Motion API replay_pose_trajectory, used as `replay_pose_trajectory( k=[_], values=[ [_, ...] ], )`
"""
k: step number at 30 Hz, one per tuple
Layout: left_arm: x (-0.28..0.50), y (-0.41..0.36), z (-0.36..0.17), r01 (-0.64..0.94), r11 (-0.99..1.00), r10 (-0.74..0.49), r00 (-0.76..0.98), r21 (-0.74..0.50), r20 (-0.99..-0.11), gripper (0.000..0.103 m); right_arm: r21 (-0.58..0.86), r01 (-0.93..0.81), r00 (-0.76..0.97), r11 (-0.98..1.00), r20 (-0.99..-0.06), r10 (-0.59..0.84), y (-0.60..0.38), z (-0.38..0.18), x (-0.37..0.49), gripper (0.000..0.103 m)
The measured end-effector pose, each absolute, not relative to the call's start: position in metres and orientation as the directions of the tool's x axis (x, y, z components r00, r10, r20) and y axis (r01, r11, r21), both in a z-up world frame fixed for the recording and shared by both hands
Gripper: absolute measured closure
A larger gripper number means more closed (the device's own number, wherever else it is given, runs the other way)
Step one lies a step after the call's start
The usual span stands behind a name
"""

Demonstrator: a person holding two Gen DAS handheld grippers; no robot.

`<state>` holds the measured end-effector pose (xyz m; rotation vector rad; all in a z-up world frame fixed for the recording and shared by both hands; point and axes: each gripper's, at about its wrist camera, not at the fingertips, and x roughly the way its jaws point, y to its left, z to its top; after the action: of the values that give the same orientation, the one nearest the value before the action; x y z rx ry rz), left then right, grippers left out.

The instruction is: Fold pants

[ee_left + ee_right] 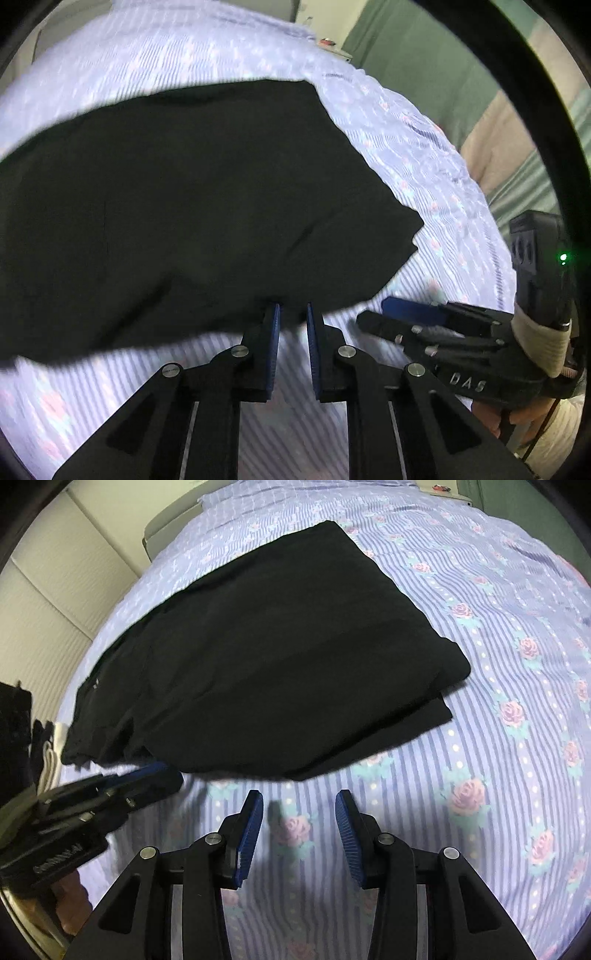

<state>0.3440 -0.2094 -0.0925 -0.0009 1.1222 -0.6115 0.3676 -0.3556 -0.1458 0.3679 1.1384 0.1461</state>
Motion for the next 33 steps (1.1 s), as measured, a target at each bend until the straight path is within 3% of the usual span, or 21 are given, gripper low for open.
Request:
replay_pose_trajectory(
  k=[8, 15, 20, 23, 24, 29, 33],
  values=[
    [0.383, -0.187, -0.066, 0.472, 0.85, -0.425, 0.355, -0.232, -0.833, 0.087, 0.464, 0.057, 0.439, 0.884, -0.807, 0.395, -0.361, -0.137, 0.393, 0.061],
    [0.361, -0.174, -0.059, 0.554, 0.81, -0.428, 0.329, -0.195, -0.842, 0.086, 0.498, 0.042, 0.521, 0.866, -0.751, 0.406, -0.371, -0.105, 0.437, 0.061],
    [0.346, -0.195, -0.075, 0.641, 0.763, -0.373, 0.34, -0.078, -0.863, 0.063, 0.492, 0.038, 0.501, 0.87, -0.762, 0.409, -0.372, -0.106, 0.475, 0.061],
    [0.351, -0.202, -0.088, 0.65, 0.759, -0.343, 0.349, -0.039, -0.872, 0.063, 0.466, 0.04, 0.474, 0.884, -0.788, 0.394, -0.372, -0.112, 0.484, 0.061],
    [0.355, -0.203, -0.092, 0.644, 0.764, -0.328, 0.348, -0.031, -0.878, 0.068, 0.455, 0.045, 0.466, 0.89, -0.797, 0.384, -0.37, -0.112, 0.484, 0.061],
    [0.391, -0.178, -0.094, 0.548, 0.818, -0.385, 0.296, -0.174, -0.874, 0.07, 0.446, 0.045, 0.537, 0.894, -0.766, 0.355, -0.377, -0.087, 0.443, 0.061],
    [0.411, -0.158, -0.093, 0.493, 0.846, -0.383, 0.303, -0.2, -0.872, 0.069, 0.442, -0.012, 0.494, 0.897, -0.778, 0.389, -0.36, -0.088, 0.42, 0.061]
  ],
)
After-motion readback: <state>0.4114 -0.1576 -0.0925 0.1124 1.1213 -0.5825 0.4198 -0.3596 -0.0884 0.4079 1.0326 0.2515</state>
